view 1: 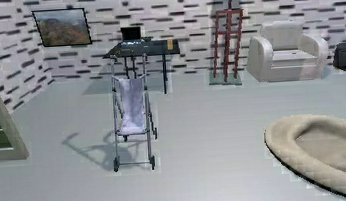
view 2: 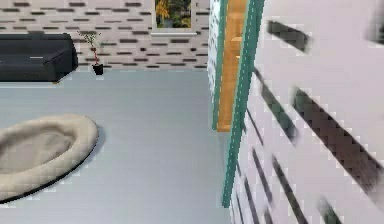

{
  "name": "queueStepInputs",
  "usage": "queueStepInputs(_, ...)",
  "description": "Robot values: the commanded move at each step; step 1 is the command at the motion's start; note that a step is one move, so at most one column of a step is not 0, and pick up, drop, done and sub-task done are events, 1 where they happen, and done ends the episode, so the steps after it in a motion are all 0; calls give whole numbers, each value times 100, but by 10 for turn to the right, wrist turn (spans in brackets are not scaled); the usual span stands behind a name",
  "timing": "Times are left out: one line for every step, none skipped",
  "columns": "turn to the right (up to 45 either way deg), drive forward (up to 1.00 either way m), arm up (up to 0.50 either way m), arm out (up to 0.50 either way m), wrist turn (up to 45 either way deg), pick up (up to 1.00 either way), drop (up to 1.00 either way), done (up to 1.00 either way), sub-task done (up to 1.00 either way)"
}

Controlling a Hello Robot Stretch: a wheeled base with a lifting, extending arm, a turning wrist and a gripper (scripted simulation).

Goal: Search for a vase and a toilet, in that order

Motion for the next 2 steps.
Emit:
queueStepInputs(0,15,0,0,0,0,0,0,0)
queueStepInputs(-450,0,0,0,0,0,0,0,0)
